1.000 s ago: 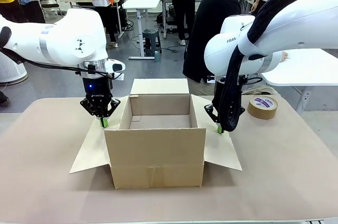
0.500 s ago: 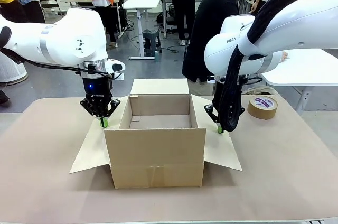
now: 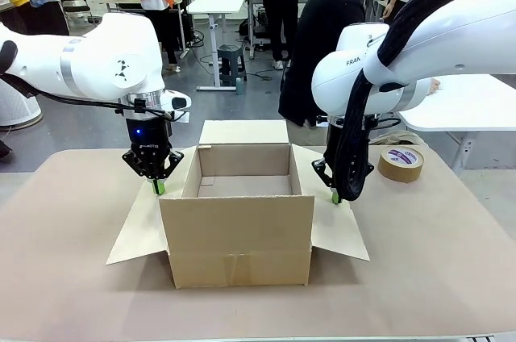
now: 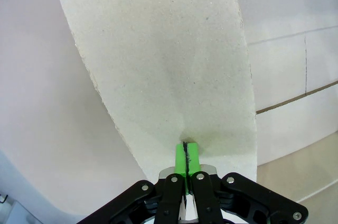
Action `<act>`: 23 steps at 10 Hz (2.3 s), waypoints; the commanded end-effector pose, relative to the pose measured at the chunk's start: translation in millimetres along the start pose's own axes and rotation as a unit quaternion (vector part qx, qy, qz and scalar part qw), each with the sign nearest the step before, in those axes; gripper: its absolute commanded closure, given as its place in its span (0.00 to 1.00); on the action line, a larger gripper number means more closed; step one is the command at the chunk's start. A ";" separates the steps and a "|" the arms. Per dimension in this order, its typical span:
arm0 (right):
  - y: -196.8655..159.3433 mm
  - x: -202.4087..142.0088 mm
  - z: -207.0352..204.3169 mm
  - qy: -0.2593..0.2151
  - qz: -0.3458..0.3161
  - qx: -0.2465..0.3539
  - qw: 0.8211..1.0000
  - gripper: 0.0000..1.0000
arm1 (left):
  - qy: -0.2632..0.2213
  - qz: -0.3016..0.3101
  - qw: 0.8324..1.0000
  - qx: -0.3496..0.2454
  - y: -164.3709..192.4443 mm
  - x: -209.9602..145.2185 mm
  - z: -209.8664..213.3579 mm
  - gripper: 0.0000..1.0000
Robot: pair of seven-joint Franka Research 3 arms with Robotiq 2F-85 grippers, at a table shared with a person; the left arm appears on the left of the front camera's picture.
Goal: Wrap the clocks to prevent damage.
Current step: Once the human has placed the objects inside and stepped back, release both hands from the side flaps of the Package Box.
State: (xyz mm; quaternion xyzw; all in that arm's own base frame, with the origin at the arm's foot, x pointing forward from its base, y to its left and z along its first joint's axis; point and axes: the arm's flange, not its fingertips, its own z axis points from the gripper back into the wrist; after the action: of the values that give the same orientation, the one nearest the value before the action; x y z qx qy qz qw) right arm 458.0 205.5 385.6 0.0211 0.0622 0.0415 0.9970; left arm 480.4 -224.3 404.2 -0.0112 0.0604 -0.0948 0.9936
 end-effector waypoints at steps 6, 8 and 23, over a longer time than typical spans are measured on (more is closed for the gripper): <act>1.0 -1.0 -0.8 -0.001 -0.005 -0.007 1.000 0.99 | 0.002 0.000 1.000 0.001 -0.3 -0.8 -0.8 1.00; 1.0 -1.0 -0.8 -0.001 -0.005 -0.007 1.000 0.99 | 0.002 0.000 1.000 0.001 -0.3 -0.8 -0.8 1.00; 1.0 -1.0 -0.8 -0.001 -0.005 -0.007 1.000 0.99 | 0.002 0.000 1.000 0.001 -0.3 -0.8 -0.8 1.00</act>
State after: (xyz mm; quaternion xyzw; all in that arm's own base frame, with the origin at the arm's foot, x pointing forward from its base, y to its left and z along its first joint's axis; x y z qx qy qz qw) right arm 458.0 205.5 385.6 0.0211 0.0622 0.0415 0.9970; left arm 480.4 -224.3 404.2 -0.0112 0.0604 -0.0948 0.9936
